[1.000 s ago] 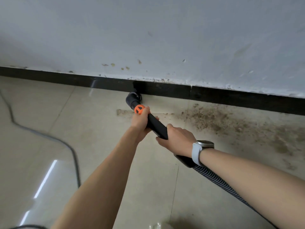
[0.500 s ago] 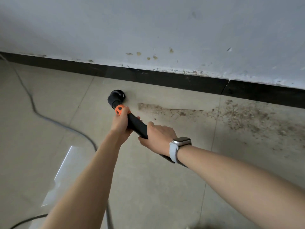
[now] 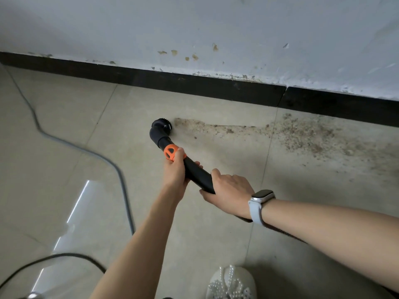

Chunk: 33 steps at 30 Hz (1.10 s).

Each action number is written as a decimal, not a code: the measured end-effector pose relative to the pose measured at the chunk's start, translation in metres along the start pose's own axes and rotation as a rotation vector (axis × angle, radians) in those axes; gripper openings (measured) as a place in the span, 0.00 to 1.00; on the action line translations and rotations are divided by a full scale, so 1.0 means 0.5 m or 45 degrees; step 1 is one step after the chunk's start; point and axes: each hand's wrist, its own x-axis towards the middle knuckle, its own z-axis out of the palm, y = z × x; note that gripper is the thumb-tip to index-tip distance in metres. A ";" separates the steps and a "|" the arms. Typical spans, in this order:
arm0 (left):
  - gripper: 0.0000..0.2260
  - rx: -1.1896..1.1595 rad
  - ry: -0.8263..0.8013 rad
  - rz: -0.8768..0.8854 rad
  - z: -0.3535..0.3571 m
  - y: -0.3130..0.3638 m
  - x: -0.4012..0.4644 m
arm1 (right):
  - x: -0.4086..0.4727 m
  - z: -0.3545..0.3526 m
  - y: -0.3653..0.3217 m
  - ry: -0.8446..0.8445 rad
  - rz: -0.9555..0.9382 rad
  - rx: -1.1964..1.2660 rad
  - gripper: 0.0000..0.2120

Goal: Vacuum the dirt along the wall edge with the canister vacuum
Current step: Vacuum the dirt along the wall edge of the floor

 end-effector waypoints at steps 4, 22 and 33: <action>0.05 0.031 -0.026 0.011 0.012 0.010 -0.007 | -0.005 -0.009 0.001 0.001 0.018 0.032 0.18; 0.05 0.148 -0.124 -0.029 0.052 0.037 -0.003 | -0.006 -0.041 0.012 0.013 0.114 0.120 0.18; 0.04 0.182 -0.103 -0.063 0.067 -0.018 -0.051 | -0.081 -0.024 0.043 -0.017 0.157 0.129 0.20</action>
